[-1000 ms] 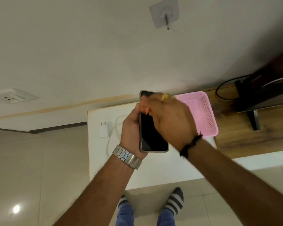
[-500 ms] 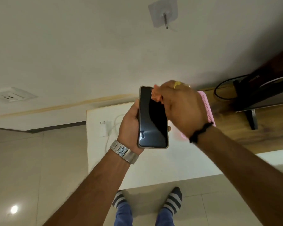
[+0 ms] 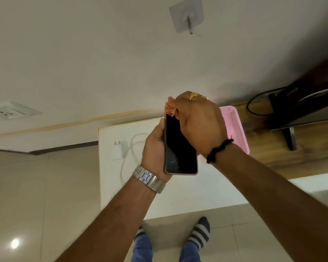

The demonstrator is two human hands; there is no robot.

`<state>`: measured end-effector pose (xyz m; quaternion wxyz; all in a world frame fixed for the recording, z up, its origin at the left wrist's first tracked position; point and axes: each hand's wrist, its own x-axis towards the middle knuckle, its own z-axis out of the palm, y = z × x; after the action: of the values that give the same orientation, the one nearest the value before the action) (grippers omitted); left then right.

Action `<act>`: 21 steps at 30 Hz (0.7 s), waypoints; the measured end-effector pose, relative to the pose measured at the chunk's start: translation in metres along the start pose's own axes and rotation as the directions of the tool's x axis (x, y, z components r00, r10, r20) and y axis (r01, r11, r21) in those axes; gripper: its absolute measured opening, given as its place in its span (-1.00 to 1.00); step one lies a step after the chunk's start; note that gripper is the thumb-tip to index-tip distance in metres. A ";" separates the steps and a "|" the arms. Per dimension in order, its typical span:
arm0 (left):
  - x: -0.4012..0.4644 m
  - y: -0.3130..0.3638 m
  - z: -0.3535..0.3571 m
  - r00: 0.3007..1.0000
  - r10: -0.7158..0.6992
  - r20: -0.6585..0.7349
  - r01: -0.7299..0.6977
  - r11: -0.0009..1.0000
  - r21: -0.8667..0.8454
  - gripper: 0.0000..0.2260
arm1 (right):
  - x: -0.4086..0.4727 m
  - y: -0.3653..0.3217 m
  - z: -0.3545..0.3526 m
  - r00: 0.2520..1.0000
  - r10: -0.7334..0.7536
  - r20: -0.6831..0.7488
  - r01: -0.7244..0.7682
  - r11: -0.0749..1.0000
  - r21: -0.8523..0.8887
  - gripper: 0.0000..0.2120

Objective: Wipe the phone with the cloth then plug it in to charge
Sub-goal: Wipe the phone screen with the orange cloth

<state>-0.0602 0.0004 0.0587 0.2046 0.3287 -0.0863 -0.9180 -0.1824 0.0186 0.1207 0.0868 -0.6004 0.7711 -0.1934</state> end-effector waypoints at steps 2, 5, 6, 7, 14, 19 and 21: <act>0.003 0.003 0.000 1.000 0.010 0.002 -0.010 1.000 0.011 -0.67 | -0.005 -0.004 0.004 1.000 0.017 0.009 -0.017 1.000 0.017 -0.75; 0.003 0.016 -0.002 1.000 0.014 -0.017 -0.014 1.000 0.028 -0.60 | -0.051 -0.027 0.002 0.998 -0.025 0.056 0.017 0.989 0.147 -0.84; 0.002 0.018 -0.004 1.000 0.009 -0.023 -0.008 0.999 0.045 -0.56 | -0.064 -0.031 0.006 0.995 -0.075 0.062 0.063 0.983 0.170 -0.83; 0.001 0.018 -0.005 1.000 0.005 -0.026 -0.003 0.998 0.057 -0.54 | -0.068 -0.032 0.006 0.991 -0.120 0.064 0.107 0.979 0.174 -0.82; -0.002 -0.003 -0.003 0.999 0.012 -0.049 -0.010 0.999 0.036 -0.68 | 0.011 -0.007 0.003 0.997 0.070 -0.044 -0.059 0.973 0.223 -0.72; 0.000 0.015 -0.001 0.997 0.072 -0.036 -0.072 0.997 0.009 -0.64 | -0.047 -0.042 0.005 0.998 0.038 0.050 -0.051 0.951 0.303 -0.55; 0.000 0.014 -0.002 0.998 0.061 -0.003 -0.061 0.998 0.015 -0.66 | -0.041 -0.038 0.002 0.998 0.030 0.046 -0.043 0.952 0.303 -0.60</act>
<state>-0.0542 -0.0120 0.0610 0.2303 0.3291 -0.1028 -0.9100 -0.1368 0.0499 0.1301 0.1972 -0.5695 0.7413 -0.2956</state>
